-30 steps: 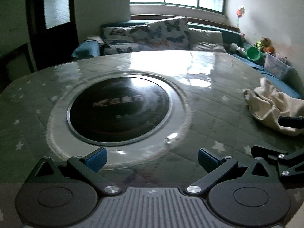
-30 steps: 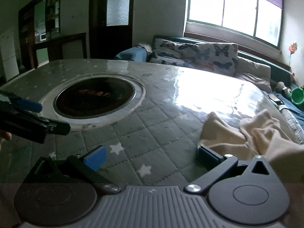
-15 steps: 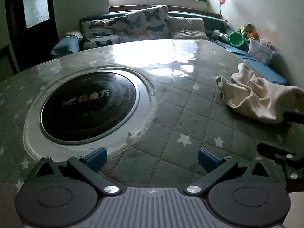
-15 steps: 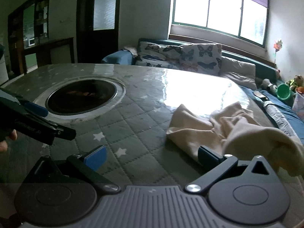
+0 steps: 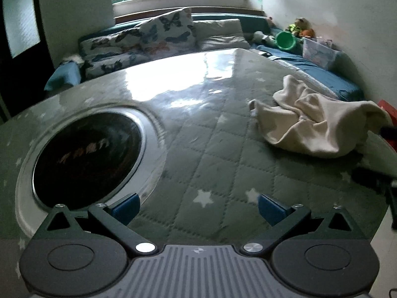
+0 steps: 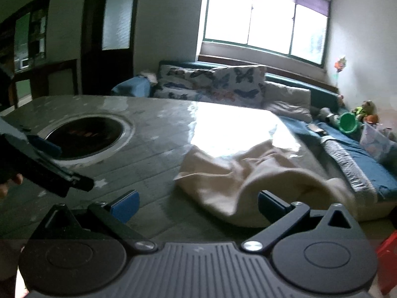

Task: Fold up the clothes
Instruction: 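Move both tools toward the crumpled cream sweatshirt on the mattress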

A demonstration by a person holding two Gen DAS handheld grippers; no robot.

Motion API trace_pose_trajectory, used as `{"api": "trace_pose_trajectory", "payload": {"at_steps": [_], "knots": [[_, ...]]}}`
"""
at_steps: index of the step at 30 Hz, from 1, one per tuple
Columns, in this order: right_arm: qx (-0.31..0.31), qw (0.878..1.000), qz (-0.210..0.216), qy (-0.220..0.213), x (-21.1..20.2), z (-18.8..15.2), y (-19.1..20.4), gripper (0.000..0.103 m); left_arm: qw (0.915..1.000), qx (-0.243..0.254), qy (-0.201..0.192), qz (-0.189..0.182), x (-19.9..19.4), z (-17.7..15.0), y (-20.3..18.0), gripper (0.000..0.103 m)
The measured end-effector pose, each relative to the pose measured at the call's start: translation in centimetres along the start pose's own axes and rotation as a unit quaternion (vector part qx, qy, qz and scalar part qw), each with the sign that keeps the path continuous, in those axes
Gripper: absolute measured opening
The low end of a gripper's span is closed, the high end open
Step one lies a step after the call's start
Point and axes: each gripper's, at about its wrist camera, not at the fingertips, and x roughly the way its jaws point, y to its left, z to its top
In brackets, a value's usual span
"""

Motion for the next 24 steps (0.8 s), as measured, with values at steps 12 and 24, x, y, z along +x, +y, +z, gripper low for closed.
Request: {"api": "trace_pose_trajectory", "payload": {"at_steps": [12,24], "knots": [[0.025,0.997,-0.065,-0.017,1.2,2.2,-6.0,0.094,0.9992,0.035,0.001,-0.016,1.1,2.1,-2.9,0.103],[0.054,0.994,-0.077,0.055,6.7,1.2,-10.0,0.043,0.9992,0.035,0.011,-0.014,1.8,2.2,-3.0,0.103]]}}
